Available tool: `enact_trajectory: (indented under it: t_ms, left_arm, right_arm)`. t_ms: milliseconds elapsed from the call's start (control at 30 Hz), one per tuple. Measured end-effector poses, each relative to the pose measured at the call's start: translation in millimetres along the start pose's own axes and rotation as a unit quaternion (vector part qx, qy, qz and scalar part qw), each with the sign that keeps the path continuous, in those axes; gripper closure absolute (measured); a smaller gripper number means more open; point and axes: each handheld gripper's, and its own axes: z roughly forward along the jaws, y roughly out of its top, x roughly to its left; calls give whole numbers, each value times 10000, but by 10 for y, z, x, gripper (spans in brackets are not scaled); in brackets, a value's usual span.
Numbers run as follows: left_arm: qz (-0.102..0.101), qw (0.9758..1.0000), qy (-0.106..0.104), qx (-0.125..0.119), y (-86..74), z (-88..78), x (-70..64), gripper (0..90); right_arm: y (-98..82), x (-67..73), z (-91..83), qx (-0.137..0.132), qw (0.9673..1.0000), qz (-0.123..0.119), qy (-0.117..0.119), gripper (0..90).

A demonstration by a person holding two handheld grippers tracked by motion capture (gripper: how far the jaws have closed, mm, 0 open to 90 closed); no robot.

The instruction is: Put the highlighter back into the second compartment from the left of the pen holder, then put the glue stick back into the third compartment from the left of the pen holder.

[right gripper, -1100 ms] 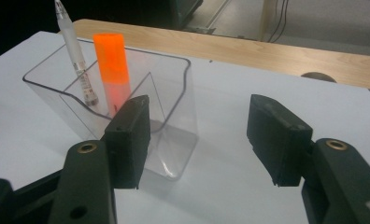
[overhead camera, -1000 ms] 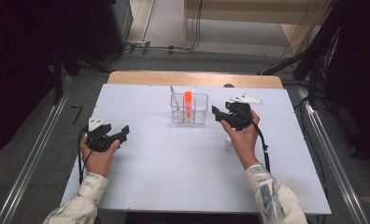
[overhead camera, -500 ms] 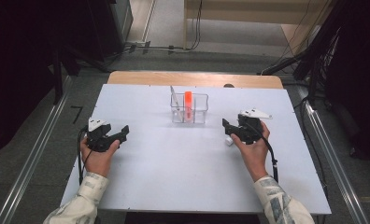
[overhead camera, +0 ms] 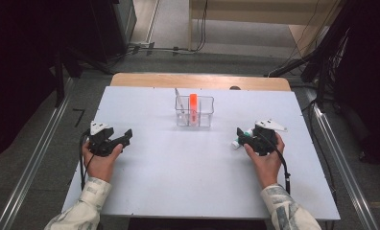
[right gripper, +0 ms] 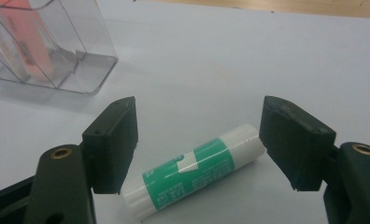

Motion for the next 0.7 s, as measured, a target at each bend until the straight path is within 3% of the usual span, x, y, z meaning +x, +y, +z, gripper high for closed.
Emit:
enact_trajectory:
  t_ms: [700]
  left_arm:
    - [5,10000,-8,-25,0,13,-6,248]
  right_arm:
    - [-51,-83,-20,100,9997,168,-153,242]
